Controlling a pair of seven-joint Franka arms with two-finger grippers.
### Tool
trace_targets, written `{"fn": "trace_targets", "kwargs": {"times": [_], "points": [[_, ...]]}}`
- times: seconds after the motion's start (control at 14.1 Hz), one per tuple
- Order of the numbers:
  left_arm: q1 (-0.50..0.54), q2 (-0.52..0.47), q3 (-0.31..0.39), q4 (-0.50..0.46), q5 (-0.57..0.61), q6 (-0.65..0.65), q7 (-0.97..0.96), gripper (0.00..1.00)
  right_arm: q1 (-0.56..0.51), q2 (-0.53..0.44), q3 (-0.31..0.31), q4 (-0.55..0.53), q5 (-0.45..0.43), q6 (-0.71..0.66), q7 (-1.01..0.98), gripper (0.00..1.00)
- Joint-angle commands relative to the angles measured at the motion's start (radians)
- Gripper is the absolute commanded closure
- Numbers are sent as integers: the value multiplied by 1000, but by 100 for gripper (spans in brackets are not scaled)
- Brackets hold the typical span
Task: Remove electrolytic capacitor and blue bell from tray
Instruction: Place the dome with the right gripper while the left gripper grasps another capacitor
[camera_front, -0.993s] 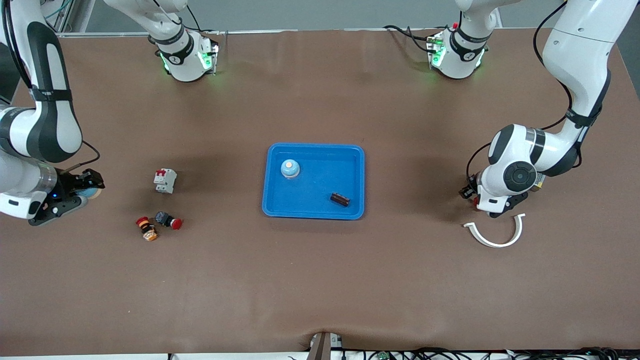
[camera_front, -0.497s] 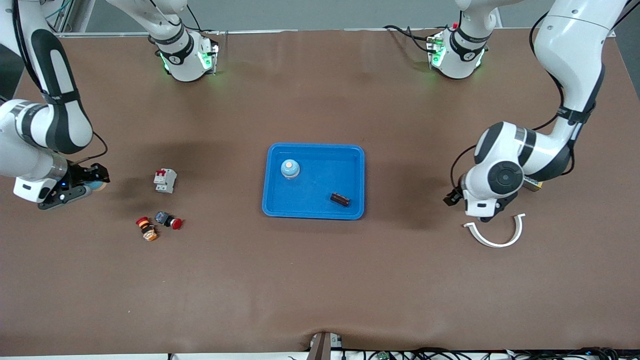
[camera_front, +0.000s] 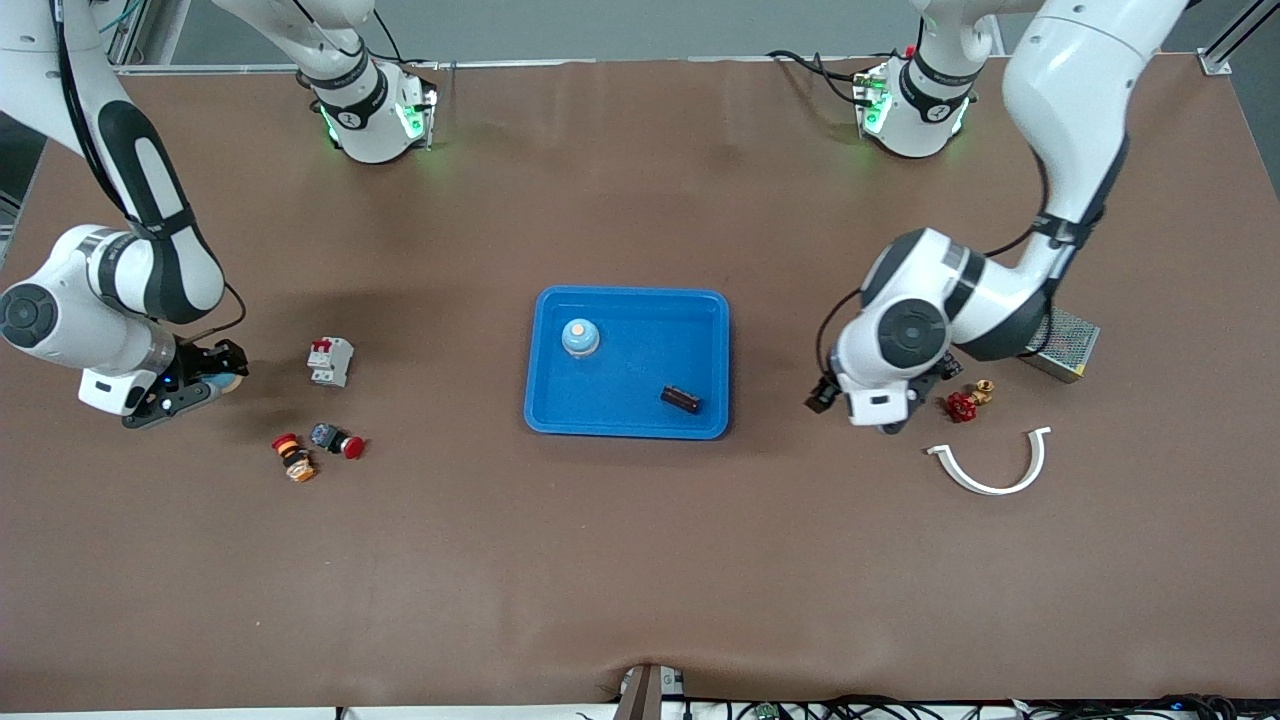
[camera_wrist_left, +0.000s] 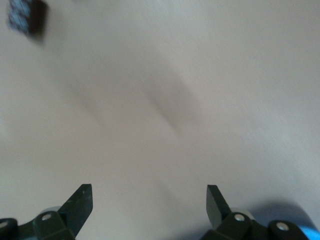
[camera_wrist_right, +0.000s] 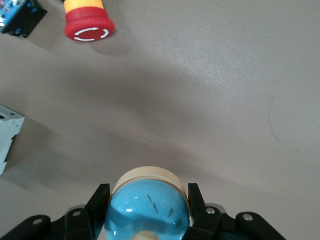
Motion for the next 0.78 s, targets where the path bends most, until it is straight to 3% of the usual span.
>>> {"fn": "trace_targets", "kwargs": {"times": [0.0, 0.5, 0.64, 0.71], "points": [[-55, 74, 3, 93, -17, -7, -105, 0, -11, 34, 10, -9, -7, 62, -3, 67], [-212, 183, 16, 202, -8, 88, -259, 0, -11, 64, 13, -29, -4, 131, 0, 66], [-235, 203, 16, 221, -6, 121, -291, 0, -11, 72, 13, -29, -3, 137, 0, 57], [-247, 213, 22, 230, -8, 134, -295, 0, -11, 72, 13, -28, 0, 137, 3, 46]]}}
